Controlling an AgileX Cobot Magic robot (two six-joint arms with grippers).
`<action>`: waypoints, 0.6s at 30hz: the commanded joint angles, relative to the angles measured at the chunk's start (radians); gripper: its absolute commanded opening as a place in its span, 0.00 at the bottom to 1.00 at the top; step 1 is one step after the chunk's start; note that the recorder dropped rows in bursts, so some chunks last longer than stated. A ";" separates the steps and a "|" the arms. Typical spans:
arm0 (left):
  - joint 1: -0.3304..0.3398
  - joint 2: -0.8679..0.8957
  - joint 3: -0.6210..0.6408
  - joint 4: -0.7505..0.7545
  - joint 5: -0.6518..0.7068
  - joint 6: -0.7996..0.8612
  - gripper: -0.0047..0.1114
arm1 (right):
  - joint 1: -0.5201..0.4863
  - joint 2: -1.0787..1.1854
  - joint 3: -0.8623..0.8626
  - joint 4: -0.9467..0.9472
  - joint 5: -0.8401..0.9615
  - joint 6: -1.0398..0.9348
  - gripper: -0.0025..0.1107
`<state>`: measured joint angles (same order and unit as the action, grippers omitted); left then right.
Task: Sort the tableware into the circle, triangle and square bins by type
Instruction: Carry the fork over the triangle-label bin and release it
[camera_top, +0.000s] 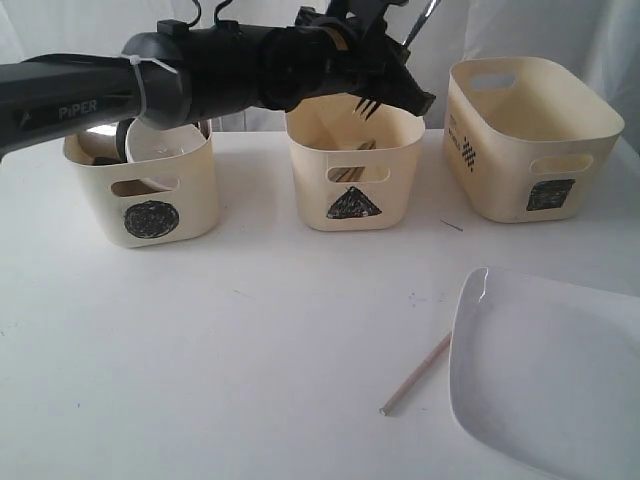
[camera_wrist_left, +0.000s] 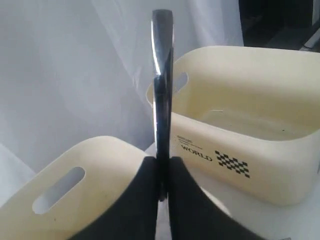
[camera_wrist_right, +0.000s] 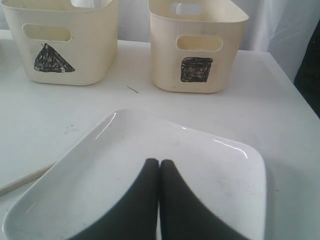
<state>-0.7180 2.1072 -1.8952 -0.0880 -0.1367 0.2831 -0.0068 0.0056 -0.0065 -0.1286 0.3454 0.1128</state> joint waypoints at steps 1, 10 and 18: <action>0.014 -0.001 -0.003 -0.014 0.001 0.001 0.04 | -0.003 -0.006 0.007 0.001 -0.002 -0.003 0.02; 0.018 0.034 -0.003 -0.014 0.008 0.001 0.04 | -0.003 -0.006 0.007 0.001 -0.002 -0.003 0.02; 0.018 0.046 -0.003 -0.014 0.000 0.003 0.04 | -0.003 -0.006 0.007 0.001 -0.002 -0.003 0.02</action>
<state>-0.7019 2.1606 -1.8952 -0.0880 -0.1232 0.2857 -0.0068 0.0056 -0.0065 -0.1286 0.3454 0.1128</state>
